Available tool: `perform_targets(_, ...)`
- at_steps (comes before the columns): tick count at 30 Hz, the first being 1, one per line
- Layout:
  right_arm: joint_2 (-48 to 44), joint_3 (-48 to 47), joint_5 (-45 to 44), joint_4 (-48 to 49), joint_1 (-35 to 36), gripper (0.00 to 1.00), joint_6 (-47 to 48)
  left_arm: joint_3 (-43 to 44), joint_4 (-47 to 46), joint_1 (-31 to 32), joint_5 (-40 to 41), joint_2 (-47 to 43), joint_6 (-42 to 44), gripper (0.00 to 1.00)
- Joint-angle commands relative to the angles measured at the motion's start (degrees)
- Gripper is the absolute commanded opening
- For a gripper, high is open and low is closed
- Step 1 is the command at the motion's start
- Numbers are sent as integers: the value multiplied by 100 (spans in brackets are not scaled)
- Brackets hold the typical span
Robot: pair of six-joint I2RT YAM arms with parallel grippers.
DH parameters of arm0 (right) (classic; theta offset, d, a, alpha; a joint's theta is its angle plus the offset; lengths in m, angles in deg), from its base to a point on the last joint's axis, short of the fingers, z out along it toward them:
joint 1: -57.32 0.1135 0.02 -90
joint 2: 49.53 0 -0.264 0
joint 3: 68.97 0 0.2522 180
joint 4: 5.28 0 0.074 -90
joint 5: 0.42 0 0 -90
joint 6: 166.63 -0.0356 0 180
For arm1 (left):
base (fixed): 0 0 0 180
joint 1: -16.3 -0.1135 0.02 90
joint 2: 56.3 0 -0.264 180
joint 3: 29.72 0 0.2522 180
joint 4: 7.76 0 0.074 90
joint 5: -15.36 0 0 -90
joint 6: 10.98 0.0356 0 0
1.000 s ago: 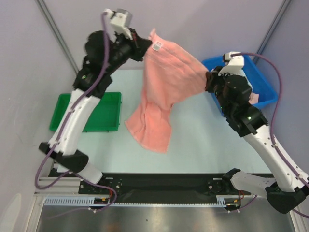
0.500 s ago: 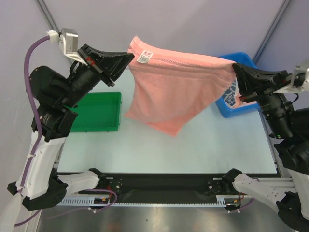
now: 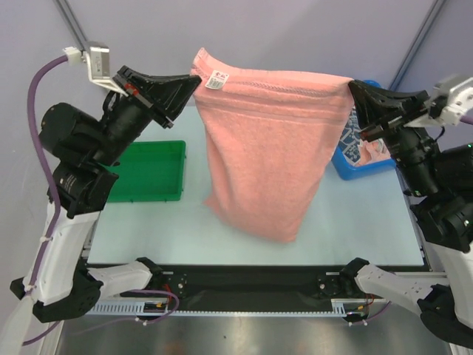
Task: Fold and stack the towels
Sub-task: Flatten out the crumpled towel
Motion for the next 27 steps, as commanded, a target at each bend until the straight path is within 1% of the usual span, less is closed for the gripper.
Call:
perform_targets(1, 554, -14, -603, 523, -228, 0, 757, 208, 509, -24, 1246, 474, 448, 0)
perform_targets(2, 764, -31, -499, 620, -404, 0, 740, 260, 553, -68, 1432, 614, 510, 0)
perform_targets(3, 1166, -74, -272, 708, -997, 0, 618, 383, 554, -138, 1529, 964, 615, 0)
perform_targets(4, 1423, -162, 366, 875, -1334, 0, 443, 454, 528, -217, 1722, 1141, 616, 0)
perform_targets(5, 1678, -372, 685, 998, -1615, 0, 215, 550, 458, -470, 1724, 1361, 589, 0)
perform_targets(6, 1932, -495, 906, 1130, -1897, 0, -57, 716, 196, -629, 1619, 1746, 467, 0)
perform_targets(7, 2535, -653, 1291, 1392, -2248, 0, -164, 788, -15, -979, 1357, 1993, 370, 0)
perform_targets(8, 2872, -925, 1452, 1456, -2390, 0, -226, 884, -226, -1131, 1311, 2222, 187, 0)
perform_targets(9, 3632, -1554, 1575, 1448, -2470, 0, -323, 1181, -559, -1263, 1102, 2772, 124, 0)
perform_targets(10, 3971, -1978, 1794, 1387, -2593, 0, -358, 1384, -693, -1464, 1004, 3039, 89, 0)
perform_targets(11, 4366, -2313, 1918, 1386, -2637, 0, -394, 1717, -833, -1544, 872, 3276, 53, 0)
perform_targets(12, 4657, -2873, 1997, 1412, -2647, 0, -420, 1833, -1200, -1606, 810, 3531, 62, 0)
perform_targets(13, 5208, -3105, 2111, 1473, -2655, 0, -412, 1921, -1404, -1694, 749, 3925, 88, 0)
perform_targets(14, 5457, -3307, 2156, 1657, -2655, 0, -412, 2018, -1771, -1729, 687, 4121, 158, 0)
perform_targets(15, 5703, -3579, 2174, 1693, -2664, 0, -429, 2062, -1923, -1756, 669, 4279, 185, 0)
perform_targets(16, 6158, -3991, 2226, 1720, -2664, 0, -420, 2063, -2064, -1826, 660, 4551, 211, 0)
perform_targets(17, 6328, -4160, 2262, 1755, -2664, 0, -420, 2054, -2318, -1852, 634, 4675, 264, 0)
perform_targets(21, 6742, -4118, 2385, 2176, -2655, 0, -473, 2002, -2592, -1984, 572, 5098, 544, 0)
perform_targets(23, 6821, -4021, 2438, 2309, -2647, 0, -394, 1774, -2837, -2055, 546, 5116, 772, 0)
perform_targets(27, 6953, -3881, 2455, 2326, -2655, 0, -306, 1413, -3216, -2186, 380, 5072, 818, 0)
